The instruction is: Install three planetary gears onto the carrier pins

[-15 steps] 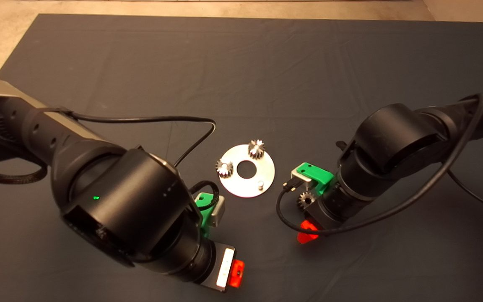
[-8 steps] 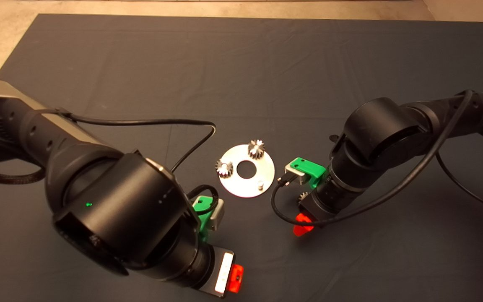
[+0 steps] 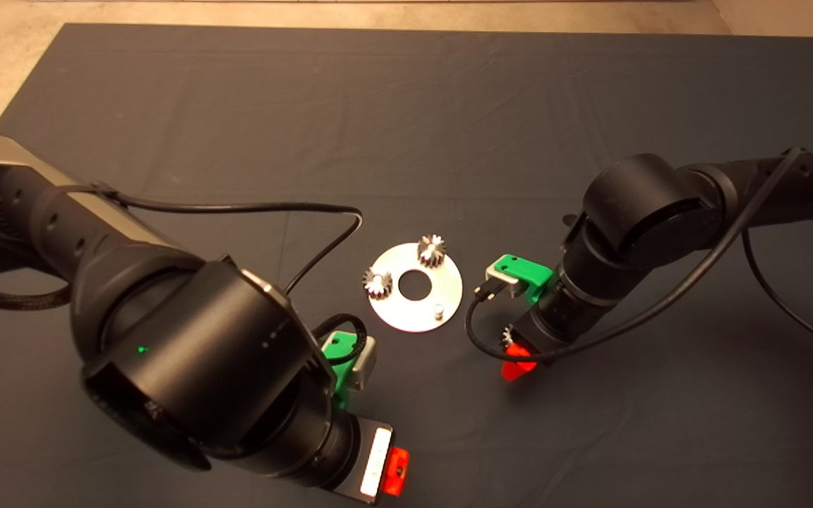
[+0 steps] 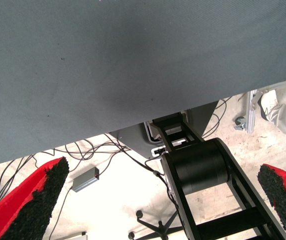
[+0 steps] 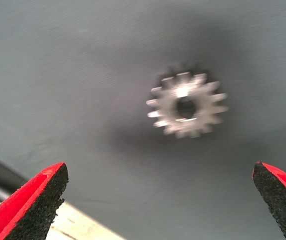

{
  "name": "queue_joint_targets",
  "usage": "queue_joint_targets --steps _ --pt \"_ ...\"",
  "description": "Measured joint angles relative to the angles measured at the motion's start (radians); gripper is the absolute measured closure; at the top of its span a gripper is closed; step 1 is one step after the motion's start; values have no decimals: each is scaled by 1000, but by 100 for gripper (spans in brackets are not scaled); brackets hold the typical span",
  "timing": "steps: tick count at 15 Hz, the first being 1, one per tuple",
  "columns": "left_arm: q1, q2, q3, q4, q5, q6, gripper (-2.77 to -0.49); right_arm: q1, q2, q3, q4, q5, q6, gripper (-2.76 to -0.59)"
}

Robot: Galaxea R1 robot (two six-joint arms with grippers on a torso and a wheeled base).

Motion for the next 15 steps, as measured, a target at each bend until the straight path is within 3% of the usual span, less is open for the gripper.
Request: queue_joint_targets --steps 6,12,15 --pt "0 0 2 0 0 -2 -275 -3 -11 -12 -44 0 -38 -275" --pt "0 0 3 0 0 -2 -275 -40 -11 -17 -84 1 -57 -275" --pt "0 0 3 0 0 -2 -275 -44 -10 -19 -101 1 -70 -275"
